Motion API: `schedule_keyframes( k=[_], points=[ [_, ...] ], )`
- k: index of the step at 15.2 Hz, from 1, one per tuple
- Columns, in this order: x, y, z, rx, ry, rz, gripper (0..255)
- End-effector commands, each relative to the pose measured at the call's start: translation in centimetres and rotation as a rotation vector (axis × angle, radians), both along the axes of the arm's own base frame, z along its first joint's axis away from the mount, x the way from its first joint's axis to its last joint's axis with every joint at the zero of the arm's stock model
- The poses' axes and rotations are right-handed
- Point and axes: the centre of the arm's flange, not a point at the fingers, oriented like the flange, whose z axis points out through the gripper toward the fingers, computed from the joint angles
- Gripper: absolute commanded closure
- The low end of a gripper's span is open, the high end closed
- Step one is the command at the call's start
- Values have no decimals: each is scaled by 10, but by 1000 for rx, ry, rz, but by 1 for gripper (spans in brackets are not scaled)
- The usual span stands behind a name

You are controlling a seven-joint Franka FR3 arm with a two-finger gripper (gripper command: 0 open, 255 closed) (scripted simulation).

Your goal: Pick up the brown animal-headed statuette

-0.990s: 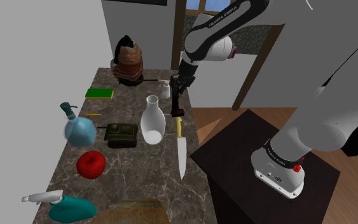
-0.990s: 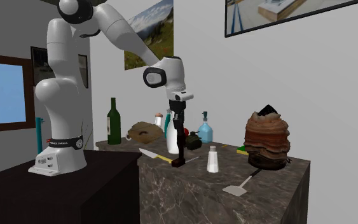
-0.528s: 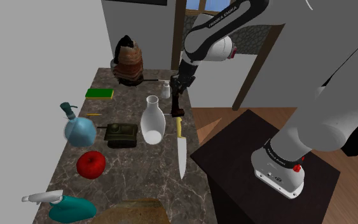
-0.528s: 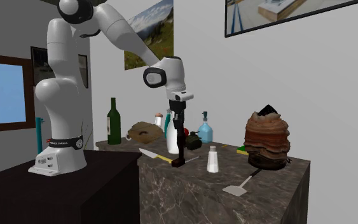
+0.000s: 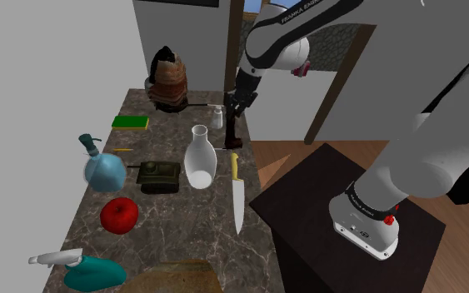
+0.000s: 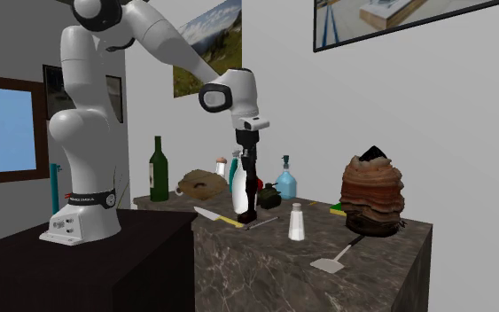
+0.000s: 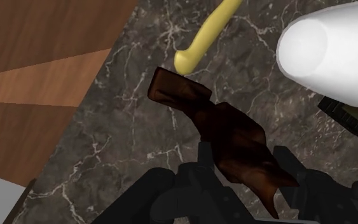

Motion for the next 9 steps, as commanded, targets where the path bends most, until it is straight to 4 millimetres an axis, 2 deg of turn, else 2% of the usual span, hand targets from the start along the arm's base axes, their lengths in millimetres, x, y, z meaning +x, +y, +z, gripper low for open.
schedule_keyframes(
  k=[1, 9],
  points=[
    [0, -1, 11, 0, 0, 0, 255],
    [0, -1, 49, 0, 0, 0, 255]
  ],
)
